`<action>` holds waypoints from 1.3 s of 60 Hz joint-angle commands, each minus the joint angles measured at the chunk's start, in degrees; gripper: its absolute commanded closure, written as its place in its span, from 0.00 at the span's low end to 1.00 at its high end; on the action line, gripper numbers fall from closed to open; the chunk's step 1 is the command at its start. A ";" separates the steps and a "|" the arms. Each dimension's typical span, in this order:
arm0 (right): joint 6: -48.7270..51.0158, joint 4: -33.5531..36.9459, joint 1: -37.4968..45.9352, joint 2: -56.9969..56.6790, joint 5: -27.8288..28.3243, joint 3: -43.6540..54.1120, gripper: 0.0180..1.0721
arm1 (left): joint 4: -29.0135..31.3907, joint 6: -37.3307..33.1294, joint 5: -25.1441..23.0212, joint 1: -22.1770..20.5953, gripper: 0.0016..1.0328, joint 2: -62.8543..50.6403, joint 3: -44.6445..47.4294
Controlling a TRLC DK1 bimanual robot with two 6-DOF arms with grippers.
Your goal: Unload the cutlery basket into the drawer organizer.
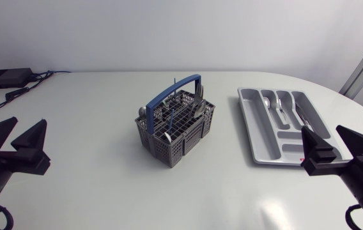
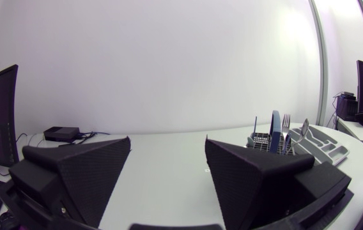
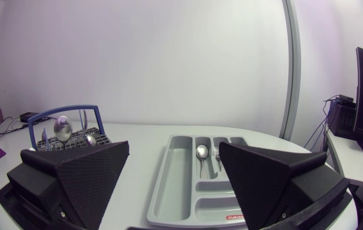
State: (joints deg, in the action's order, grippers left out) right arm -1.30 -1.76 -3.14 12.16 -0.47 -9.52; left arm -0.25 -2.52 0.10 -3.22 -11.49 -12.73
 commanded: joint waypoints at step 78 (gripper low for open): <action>15.80 23.12 0.06 42.94 17.70 -27.13 0.05 | 20.11 -11.10 -10.73 -22.18 0.10 -66.30 -45.28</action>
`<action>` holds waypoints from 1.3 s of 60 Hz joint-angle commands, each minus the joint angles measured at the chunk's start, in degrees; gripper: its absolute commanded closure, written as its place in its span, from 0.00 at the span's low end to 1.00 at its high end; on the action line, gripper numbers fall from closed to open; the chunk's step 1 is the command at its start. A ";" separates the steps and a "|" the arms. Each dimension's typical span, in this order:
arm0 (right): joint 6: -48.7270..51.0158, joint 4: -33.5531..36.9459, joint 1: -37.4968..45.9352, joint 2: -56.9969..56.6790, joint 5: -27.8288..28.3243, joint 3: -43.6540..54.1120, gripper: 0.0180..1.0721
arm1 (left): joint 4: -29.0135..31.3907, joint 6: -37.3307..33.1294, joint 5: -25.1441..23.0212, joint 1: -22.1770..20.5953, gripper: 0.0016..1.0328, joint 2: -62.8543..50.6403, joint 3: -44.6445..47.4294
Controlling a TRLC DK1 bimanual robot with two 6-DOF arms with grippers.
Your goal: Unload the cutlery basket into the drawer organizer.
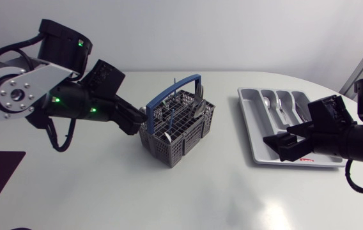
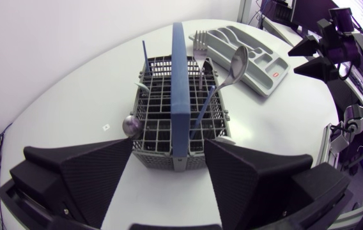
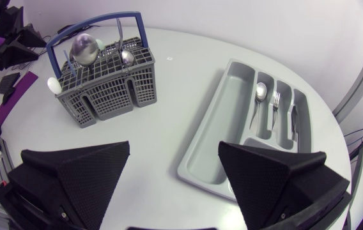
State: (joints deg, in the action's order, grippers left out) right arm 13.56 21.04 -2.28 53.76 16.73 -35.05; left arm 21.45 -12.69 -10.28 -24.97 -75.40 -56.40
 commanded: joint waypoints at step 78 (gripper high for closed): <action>-0.29 -5.83 -10.02 13.83 -0.30 -5.73 0.05 | -2.29 -13.59 -14.94 6.87 0.74 4.12 10.52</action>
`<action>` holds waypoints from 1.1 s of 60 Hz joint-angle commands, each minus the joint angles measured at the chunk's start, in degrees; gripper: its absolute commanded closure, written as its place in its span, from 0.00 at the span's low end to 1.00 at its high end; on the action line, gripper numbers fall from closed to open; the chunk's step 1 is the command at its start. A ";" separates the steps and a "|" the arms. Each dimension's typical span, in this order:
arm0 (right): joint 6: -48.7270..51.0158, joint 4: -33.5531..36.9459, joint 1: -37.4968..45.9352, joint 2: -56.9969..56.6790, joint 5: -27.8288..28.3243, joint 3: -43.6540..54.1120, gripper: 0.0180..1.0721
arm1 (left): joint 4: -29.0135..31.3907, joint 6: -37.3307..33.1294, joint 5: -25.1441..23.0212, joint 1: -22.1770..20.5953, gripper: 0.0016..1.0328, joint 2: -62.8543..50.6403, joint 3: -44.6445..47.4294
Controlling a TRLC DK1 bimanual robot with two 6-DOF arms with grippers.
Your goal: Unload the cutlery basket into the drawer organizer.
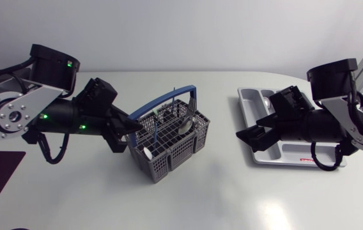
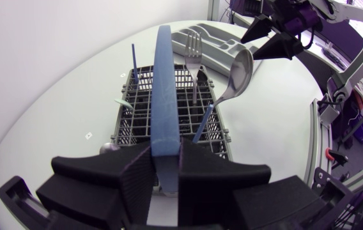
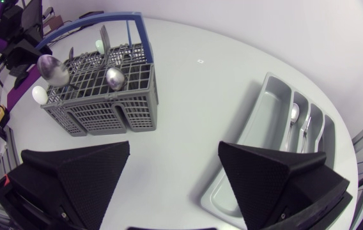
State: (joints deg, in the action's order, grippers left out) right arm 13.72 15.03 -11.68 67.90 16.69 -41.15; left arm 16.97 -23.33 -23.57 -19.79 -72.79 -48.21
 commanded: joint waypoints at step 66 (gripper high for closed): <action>-5.72 -8.61 -4.75 28.17 0.01 -17.39 0.82 | 5.53 -10.51 -5.52 14.96 0.67 -5.87 4.35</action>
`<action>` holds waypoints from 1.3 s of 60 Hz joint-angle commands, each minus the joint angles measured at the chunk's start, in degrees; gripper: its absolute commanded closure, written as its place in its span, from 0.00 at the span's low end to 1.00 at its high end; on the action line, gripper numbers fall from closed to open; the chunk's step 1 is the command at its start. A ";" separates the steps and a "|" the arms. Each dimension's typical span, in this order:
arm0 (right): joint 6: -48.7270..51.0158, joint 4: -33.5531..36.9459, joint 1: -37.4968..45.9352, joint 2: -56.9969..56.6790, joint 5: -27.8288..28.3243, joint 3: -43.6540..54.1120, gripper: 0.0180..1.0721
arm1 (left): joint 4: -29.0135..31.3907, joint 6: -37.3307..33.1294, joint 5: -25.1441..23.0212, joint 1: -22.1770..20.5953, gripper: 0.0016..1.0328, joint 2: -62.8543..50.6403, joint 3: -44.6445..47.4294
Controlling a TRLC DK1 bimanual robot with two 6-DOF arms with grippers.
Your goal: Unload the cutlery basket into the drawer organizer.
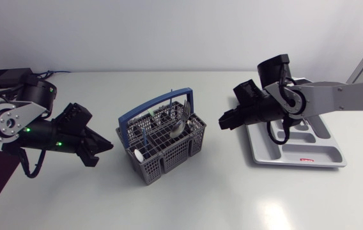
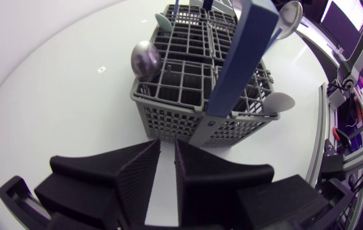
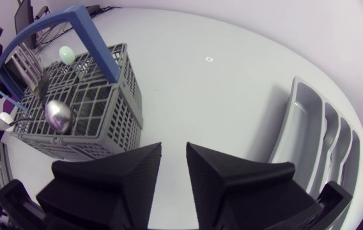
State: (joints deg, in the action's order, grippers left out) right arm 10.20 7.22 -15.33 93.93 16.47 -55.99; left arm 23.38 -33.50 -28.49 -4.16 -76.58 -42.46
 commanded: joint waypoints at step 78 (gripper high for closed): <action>-7.03 5.34 -7.78 -2.35 1.64 1.93 0.83 | -10.46 10.91 -0.43 -8.58 0.65 -28.28 -27.68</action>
State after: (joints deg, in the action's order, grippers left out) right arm 4.64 13.28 -21.41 92.88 17.32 -55.02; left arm 13.32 -23.73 -26.13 -10.81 -103.90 -68.25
